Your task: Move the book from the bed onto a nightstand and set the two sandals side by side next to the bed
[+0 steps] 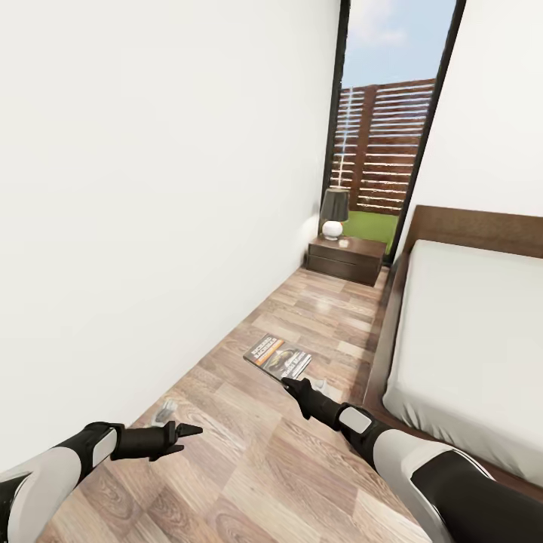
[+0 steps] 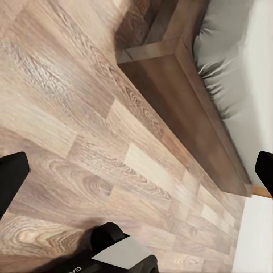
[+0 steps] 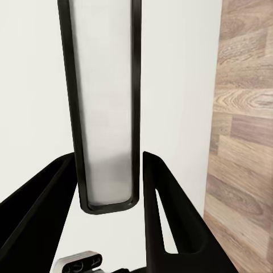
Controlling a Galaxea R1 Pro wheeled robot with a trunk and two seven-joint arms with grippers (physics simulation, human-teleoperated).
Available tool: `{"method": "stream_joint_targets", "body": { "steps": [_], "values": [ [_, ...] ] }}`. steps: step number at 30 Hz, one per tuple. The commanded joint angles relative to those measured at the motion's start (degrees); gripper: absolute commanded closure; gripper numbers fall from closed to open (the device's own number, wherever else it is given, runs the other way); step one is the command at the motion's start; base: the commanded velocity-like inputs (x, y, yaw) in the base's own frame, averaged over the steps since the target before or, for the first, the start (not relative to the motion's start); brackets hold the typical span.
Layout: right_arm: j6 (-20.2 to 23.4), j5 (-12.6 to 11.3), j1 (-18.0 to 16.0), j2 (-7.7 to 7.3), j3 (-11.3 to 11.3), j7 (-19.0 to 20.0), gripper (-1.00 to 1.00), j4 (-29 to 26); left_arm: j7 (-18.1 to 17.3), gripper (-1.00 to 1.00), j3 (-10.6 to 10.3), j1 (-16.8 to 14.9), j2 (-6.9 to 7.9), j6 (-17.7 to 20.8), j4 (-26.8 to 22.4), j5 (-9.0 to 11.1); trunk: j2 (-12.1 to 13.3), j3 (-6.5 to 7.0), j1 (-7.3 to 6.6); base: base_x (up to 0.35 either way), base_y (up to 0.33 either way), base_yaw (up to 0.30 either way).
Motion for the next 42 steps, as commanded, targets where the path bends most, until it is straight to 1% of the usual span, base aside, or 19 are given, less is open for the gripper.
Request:
{"method": "stream_joint_targets", "body": {
  "steps": [1, 11, 21, 42],
  "values": [
    [0.33, -0.65, -0.07, 0.02, 0.32, 0.16, 1.0, 0.12, -0.16, -1.0, 0.44, -0.01, 0.01, 0.46, -0.05, -0.37, -0.03, -0.06, 0.01, 0.101, 0.121, -0.01],
    [0.33, -0.33, -0.07, 0.02, 0.32, 0.18, 1.0, 0.12, -0.16, -1.0, 0.44, -0.01, 0.02, 0.46, -0.06, -0.36, -0.03, -0.06, 0.01, 0.098, 0.056, -0.002],
    [0.38, -0.58, -0.07, 0.02, 0.32, 0.29, 1.0, 0.12, -0.09, -1.0, 0.39, -0.01, -0.03, 0.46, -0.06, -0.37, -0.03, -0.06, 0.01, 0.091, 0.006, -0.019],
    [0.42, -0.49, -0.07, 0.02, 0.32, 0.28, 1.0, 0.12, -0.15, -1.0, 0.44, -0.01, 0.02, 0.46, -0.06, -0.37, -0.03, -0.06, 0.01, 0.09, 0.087, -0.169]
  ]
}}
